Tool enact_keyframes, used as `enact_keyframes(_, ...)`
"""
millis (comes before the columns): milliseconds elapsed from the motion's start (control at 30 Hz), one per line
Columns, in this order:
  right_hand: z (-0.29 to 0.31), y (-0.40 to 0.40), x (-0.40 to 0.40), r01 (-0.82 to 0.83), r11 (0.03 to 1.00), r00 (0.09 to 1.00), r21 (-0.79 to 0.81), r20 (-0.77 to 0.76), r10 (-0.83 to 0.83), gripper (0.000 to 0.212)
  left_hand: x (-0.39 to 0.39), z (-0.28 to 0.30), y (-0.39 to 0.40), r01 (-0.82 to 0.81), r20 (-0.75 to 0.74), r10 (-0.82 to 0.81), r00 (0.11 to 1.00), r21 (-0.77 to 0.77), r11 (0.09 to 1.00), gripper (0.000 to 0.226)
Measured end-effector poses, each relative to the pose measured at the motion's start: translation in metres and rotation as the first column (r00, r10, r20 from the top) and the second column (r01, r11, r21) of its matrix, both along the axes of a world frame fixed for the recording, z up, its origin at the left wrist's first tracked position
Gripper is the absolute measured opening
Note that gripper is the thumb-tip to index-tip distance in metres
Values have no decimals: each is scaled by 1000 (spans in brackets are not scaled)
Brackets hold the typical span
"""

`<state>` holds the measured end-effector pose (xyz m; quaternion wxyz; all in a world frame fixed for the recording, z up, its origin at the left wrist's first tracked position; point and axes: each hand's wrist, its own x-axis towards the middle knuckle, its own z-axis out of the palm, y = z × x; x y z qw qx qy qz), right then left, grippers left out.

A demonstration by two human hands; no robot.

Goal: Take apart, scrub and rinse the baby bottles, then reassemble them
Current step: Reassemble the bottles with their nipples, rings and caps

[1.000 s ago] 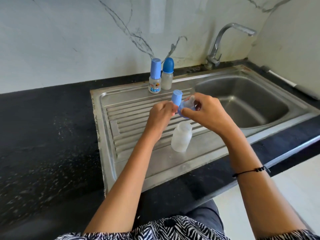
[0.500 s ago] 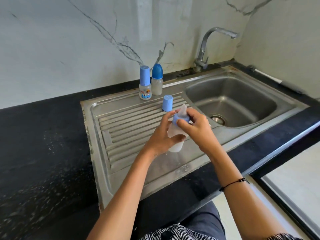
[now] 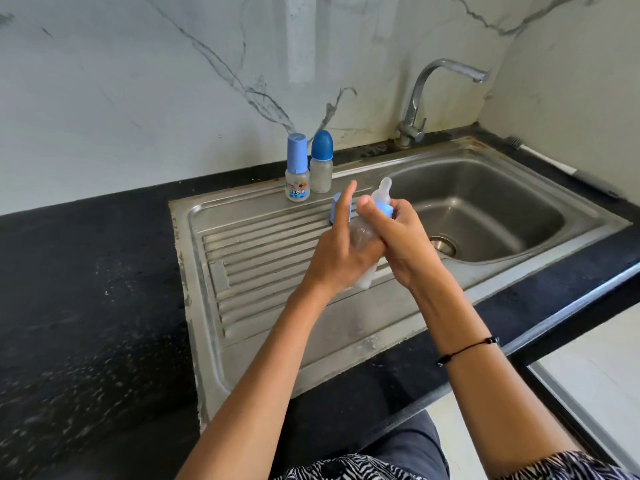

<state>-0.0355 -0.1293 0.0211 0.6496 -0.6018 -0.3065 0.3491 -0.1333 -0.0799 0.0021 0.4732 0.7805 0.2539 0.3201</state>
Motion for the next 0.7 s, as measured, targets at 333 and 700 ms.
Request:
enact_keyframes(333, 3, -3, 6, -65, 982, 937, 178, -327, 122, 42, -4, -3, 15, 81, 98, -58, 994, -249, 965, 119)
enact_keyframes(700, -15, 7, 1, -130, 989, 925, 70, -350, 147, 19, -14, -15, 27, 37, 79, -4, 997, -430, 902, 116)
